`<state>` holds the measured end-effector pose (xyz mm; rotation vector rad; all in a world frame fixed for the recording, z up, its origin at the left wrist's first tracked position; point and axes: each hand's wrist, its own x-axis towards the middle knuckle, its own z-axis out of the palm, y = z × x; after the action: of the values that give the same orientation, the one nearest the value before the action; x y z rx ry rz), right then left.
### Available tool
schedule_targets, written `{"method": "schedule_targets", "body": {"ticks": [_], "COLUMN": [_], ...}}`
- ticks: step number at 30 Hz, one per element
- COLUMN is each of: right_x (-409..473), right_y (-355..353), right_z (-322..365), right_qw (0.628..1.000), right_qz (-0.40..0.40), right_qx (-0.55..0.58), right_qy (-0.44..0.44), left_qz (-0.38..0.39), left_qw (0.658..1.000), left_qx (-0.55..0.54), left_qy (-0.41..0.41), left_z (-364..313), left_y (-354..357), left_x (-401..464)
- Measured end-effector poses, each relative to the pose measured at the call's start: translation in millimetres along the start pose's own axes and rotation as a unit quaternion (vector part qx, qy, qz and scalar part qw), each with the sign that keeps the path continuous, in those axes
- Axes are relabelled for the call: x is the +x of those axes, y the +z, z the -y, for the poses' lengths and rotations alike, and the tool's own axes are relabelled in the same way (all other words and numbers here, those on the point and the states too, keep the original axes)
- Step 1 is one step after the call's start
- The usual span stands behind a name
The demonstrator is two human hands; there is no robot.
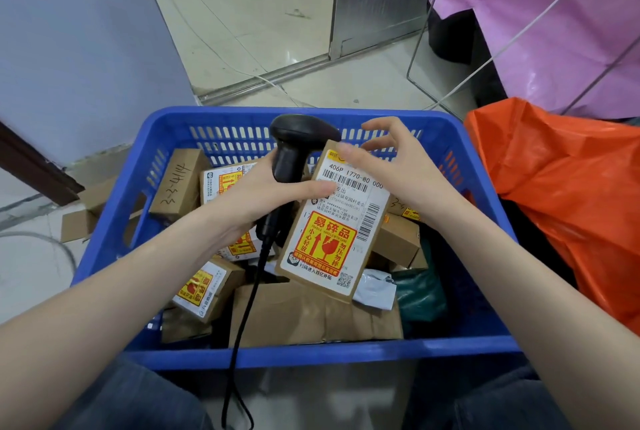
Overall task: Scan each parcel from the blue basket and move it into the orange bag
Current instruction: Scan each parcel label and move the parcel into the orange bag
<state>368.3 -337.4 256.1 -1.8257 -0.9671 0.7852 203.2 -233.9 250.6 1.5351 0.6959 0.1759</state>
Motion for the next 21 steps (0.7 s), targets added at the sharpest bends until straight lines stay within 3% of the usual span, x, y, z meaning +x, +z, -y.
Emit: {"method": "schedule_targets", "body": {"ticks": [7,10,13,21], "right_x": [0.1,-1.2,-2.7,-1.6], "right_y": [-2.0,-4.2,-3.7,-2.8], "right_z": [5.3,5.1,1.8,-5.9], "right_qw": [0.981,0.957,0.943,0.897], "right_qz": [-0.038,0.049,0.152,0.245], "right_qx": [0.166,0.264,0.281,0.358], "right_qy": [0.097,0.109,0.097,0.087], "left_qz": [-0.060,-0.088,-0.094,-0.114], "left_qw": [0.997,0.992,0.988,0.981], "left_qx": [-0.057,-0.088,-0.121,-0.160], "left_qy": [0.011,0.019,0.031,0.007], "left_z": [-1.1,-5.6,-7.1,-7.6], "left_y": [-0.1,-2.0,-3.9,-8.5], "left_x": [2.0,1.8,2.3,6.5]}}
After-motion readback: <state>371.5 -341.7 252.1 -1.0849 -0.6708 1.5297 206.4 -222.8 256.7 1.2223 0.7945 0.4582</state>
